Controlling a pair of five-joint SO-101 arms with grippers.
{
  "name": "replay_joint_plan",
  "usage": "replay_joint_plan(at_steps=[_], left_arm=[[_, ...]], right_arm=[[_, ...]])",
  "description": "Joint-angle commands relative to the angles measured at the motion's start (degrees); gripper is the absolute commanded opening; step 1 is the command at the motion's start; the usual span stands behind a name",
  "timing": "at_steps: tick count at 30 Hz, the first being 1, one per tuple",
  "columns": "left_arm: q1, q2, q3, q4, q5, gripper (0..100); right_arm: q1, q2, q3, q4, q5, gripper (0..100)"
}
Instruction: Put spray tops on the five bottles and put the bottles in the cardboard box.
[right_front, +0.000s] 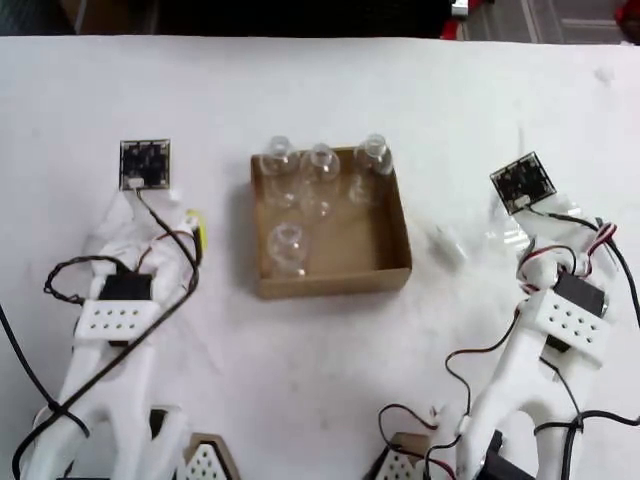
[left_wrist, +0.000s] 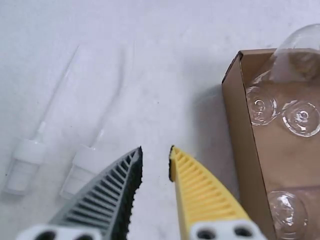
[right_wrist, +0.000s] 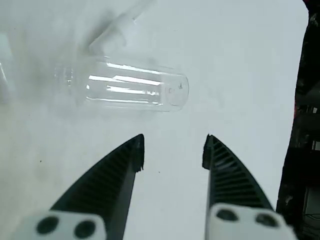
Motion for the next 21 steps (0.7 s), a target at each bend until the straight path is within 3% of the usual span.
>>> replay_joint_plan(at_steps=[1,5,12,16,18,21], left_arm=[[-1.45,-1.80,-0.62,-1.23,1.49,9],[-3.82,-1.80,-0.70,-1.23,5.27,9],[-3.56,-1.80,-0.53,-1.41,5.27,9],[-3.56,-1.63,-0.35,-1.41,5.19,9],[-3.56,-1.36,-0.35,-1.49,5.19,9],[-3.56,-1.36,-0.26,-1.58,5.19,9]], right_arm=[[0.04,-1.01,-0.18,-1.19,5.63,16.6],[0.04,-1.01,-0.26,-1.45,5.71,16.6],[-0.48,1.98,-5.54,-1.01,5.89,16.6],[-1.27,10.59,-16.09,6.99,6.33,17.0],[-1.36,14.64,-22.15,13.58,10.20,17.0],[-1.71,17.89,-28.48,25.10,22.59,17.0]])
